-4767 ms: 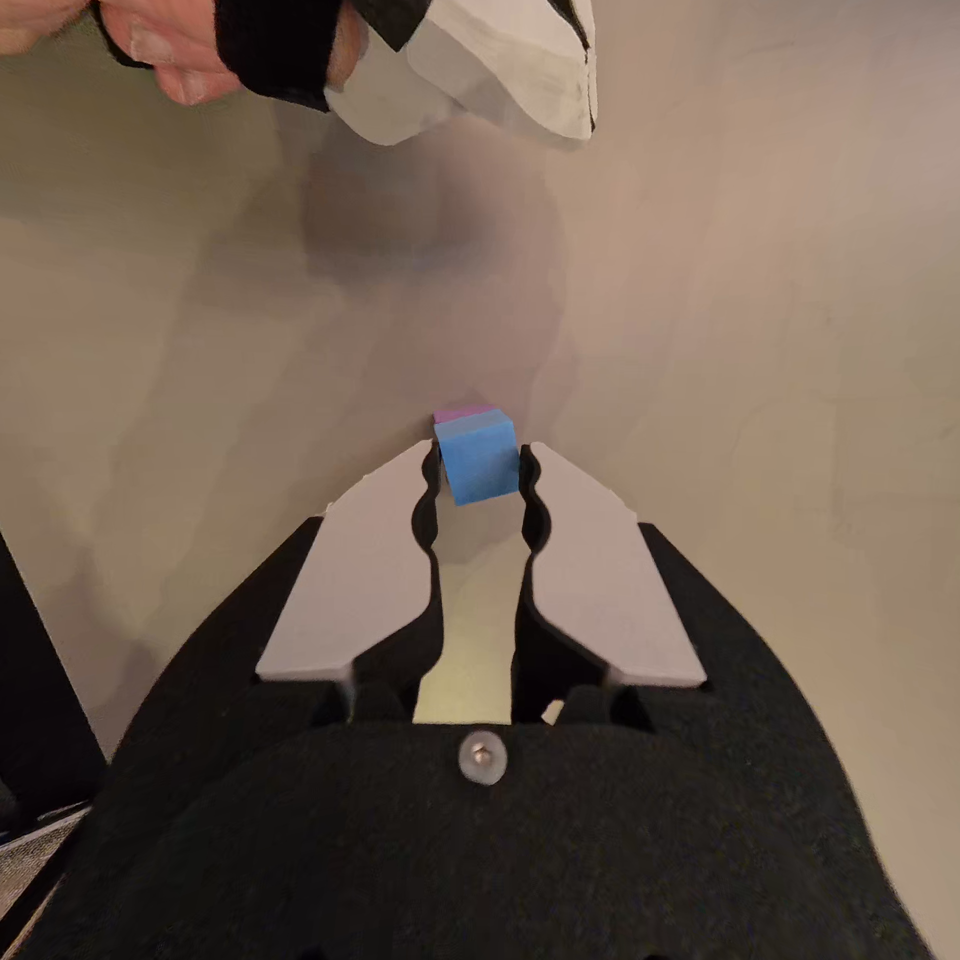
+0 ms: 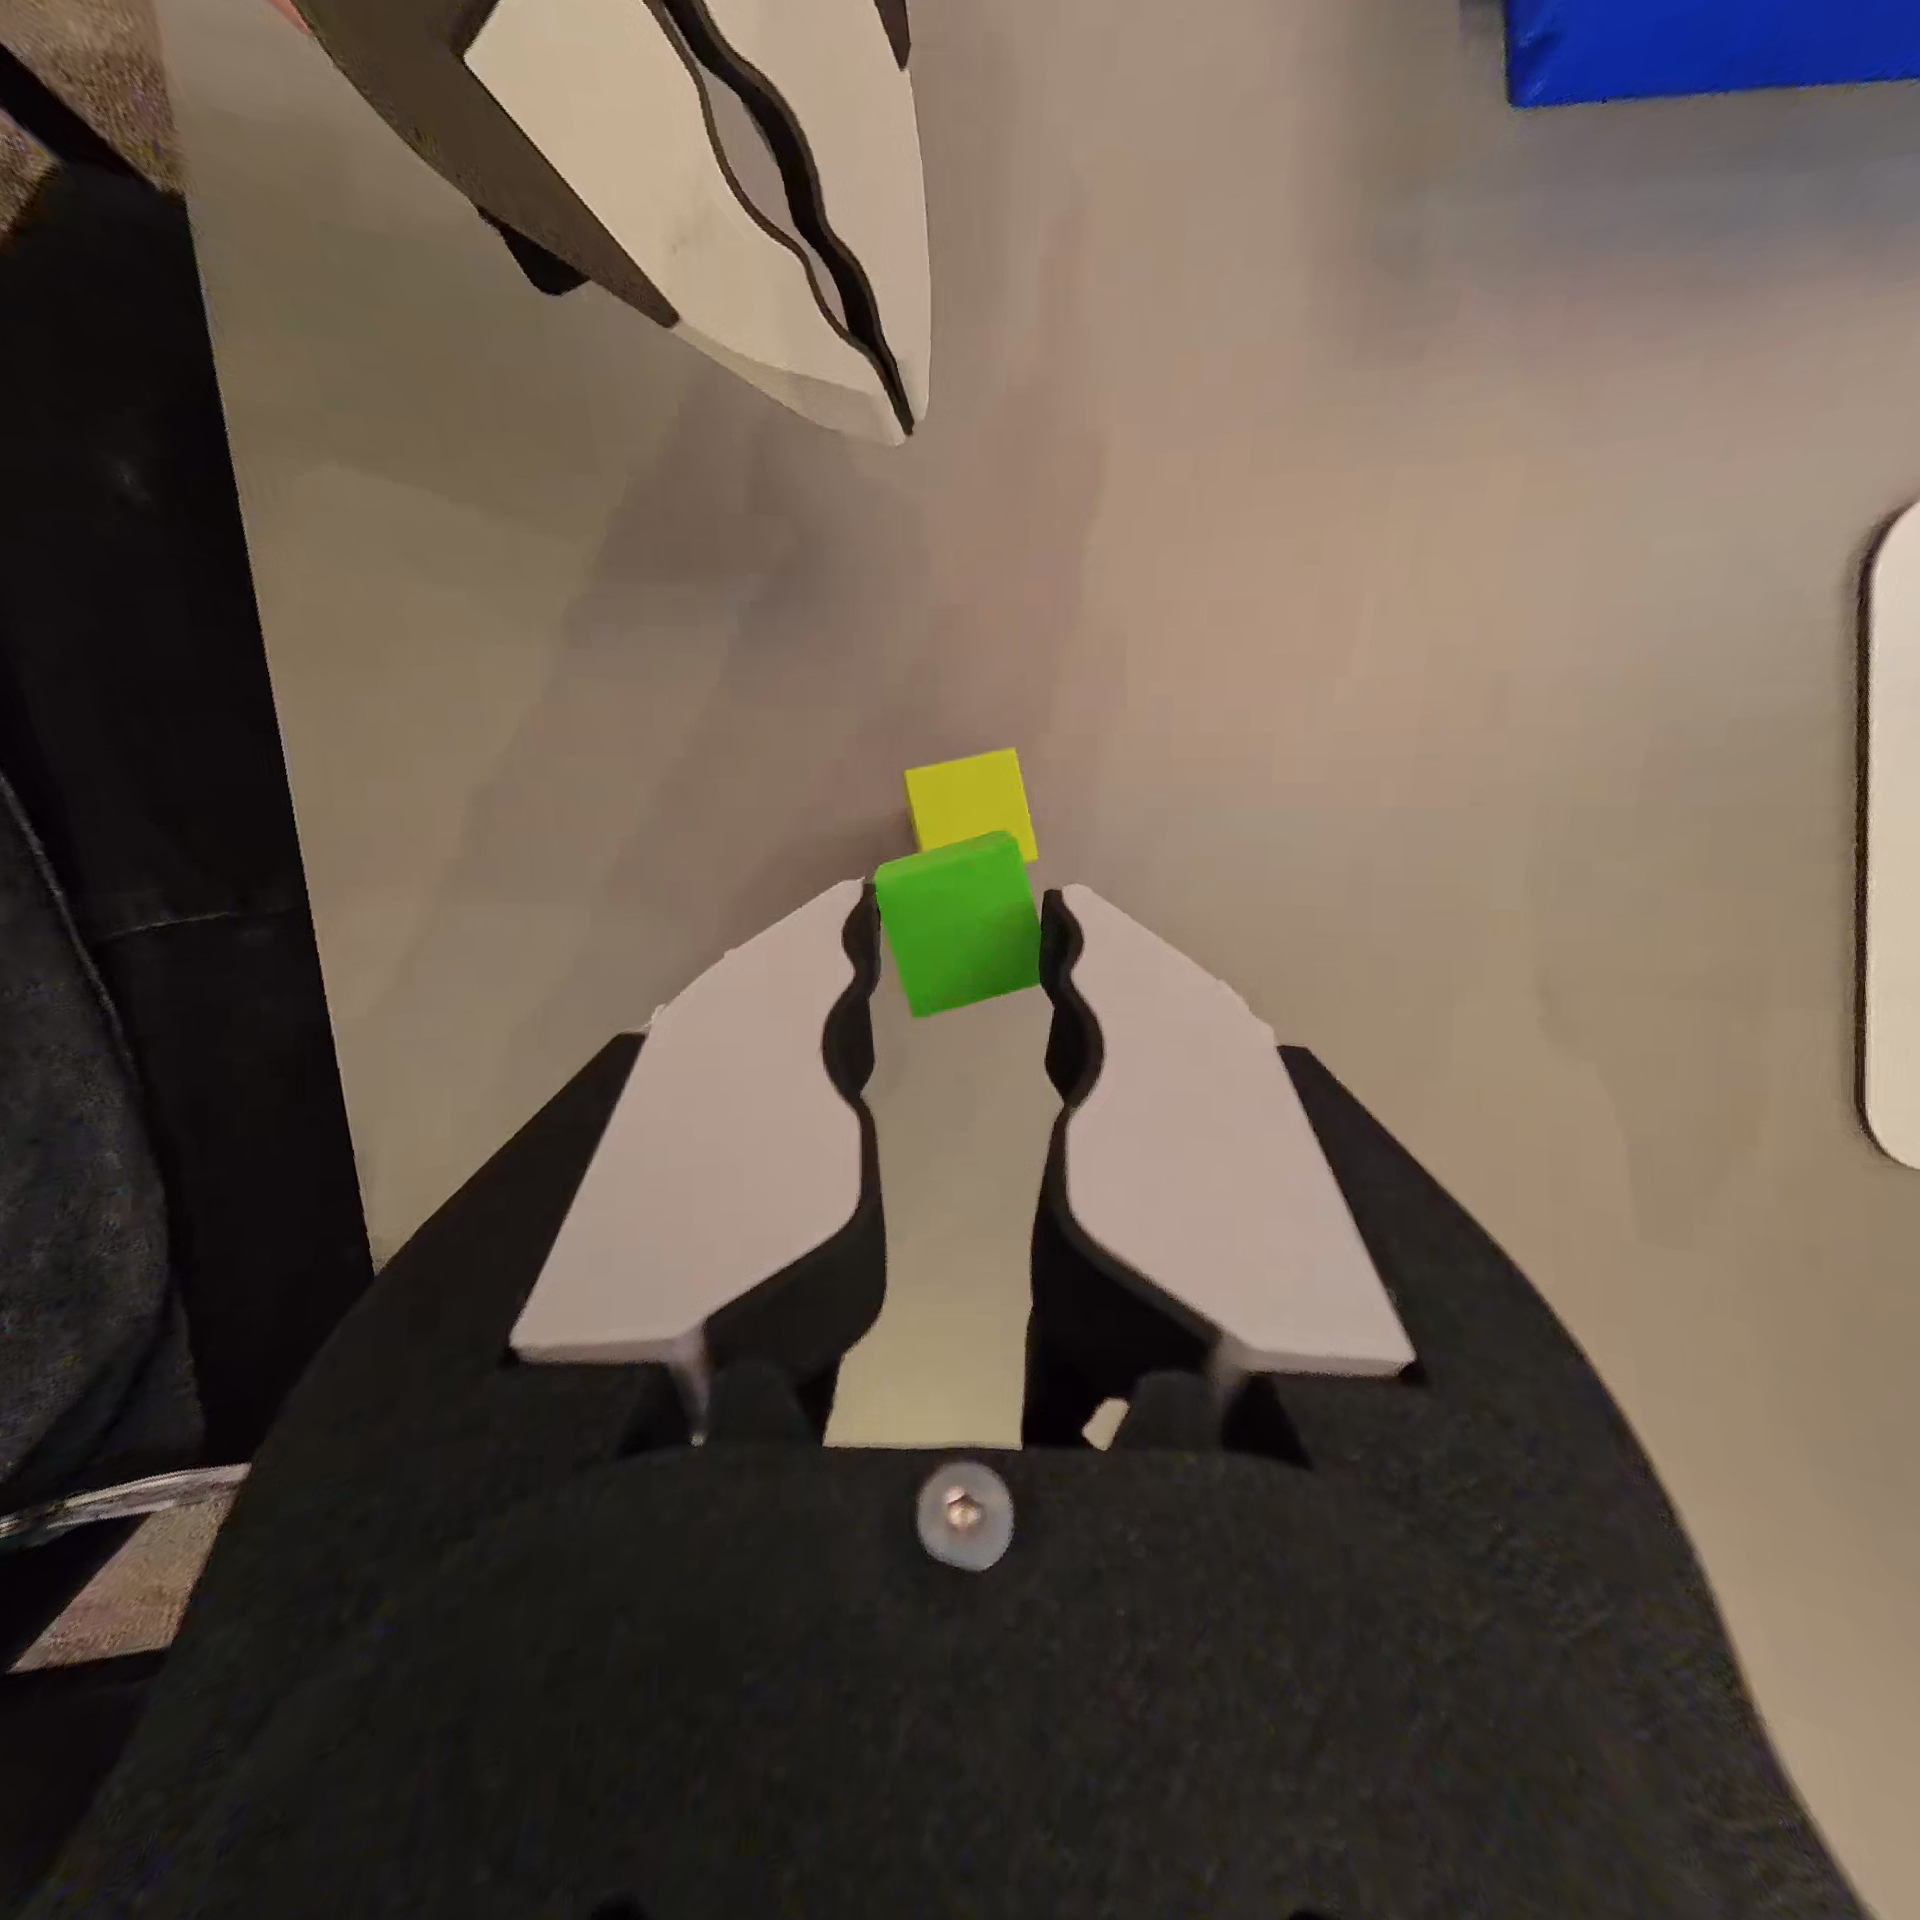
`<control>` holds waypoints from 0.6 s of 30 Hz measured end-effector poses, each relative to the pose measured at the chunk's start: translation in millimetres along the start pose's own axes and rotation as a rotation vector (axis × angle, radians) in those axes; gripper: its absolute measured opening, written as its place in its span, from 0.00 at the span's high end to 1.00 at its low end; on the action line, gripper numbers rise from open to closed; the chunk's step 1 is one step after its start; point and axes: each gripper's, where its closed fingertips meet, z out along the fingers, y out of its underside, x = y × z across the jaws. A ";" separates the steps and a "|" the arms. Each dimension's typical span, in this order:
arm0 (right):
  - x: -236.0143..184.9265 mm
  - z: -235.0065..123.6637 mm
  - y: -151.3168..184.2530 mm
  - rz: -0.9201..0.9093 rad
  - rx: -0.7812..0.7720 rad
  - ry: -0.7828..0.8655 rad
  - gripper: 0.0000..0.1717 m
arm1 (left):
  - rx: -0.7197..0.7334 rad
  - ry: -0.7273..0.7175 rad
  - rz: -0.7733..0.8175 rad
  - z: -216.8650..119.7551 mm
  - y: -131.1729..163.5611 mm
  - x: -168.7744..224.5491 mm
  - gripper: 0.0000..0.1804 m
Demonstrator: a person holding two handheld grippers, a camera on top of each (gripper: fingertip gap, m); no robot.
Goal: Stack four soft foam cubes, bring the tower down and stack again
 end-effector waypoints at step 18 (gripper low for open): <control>3.0 28.8 -10.4 0.027 -0.068 -0.025 0.83 | -0.016 0.016 -0.021 5.9 7.6 -2.6 1.00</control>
